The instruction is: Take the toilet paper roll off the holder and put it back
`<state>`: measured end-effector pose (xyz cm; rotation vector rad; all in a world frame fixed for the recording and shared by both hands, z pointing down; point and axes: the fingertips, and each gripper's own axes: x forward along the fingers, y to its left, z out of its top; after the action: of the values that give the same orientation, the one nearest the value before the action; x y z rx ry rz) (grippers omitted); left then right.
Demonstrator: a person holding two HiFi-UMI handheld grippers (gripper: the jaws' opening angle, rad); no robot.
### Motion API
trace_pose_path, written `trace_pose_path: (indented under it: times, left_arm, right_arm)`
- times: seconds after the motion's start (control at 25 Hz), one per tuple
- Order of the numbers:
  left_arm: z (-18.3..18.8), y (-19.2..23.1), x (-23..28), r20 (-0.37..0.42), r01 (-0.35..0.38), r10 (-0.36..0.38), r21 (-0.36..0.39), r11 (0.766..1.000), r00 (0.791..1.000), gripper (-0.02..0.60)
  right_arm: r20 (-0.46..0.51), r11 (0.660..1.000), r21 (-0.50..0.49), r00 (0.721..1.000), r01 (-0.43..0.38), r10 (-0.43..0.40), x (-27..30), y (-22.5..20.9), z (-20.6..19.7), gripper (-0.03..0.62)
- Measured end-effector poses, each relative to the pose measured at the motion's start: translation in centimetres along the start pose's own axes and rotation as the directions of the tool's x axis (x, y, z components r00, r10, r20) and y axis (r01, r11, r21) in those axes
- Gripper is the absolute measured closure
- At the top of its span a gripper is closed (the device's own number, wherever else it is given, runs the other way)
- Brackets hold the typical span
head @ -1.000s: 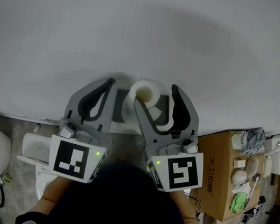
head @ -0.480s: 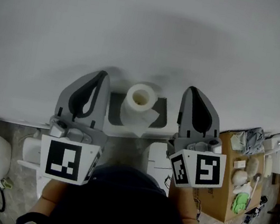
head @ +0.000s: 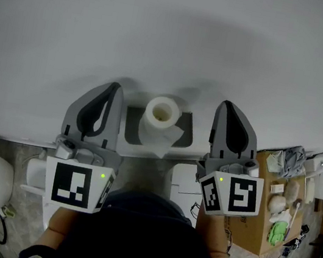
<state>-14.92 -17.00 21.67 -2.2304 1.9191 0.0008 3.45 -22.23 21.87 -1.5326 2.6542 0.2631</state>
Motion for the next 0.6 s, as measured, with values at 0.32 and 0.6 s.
trace_pose_path:
  times: [0.32,0.6]
  left_arm:
    - [-0.25,-0.13,-0.07,-0.001,0.003,-0.003,-0.003,1.000,1.000,0.583]
    - [-0.13,-0.27,0.04,0.007,0.015,-0.015,-0.006,1.000,1.000,0.583]
  right_arm:
    - [0.004,1.000,-0.016,1.000,-0.019,0.019,-0.19,0.60,0.00,0.579]
    - [0.004,1.000,-0.023,1.000,-0.016,0.016,-0.31,0.71,0.14,0.579]
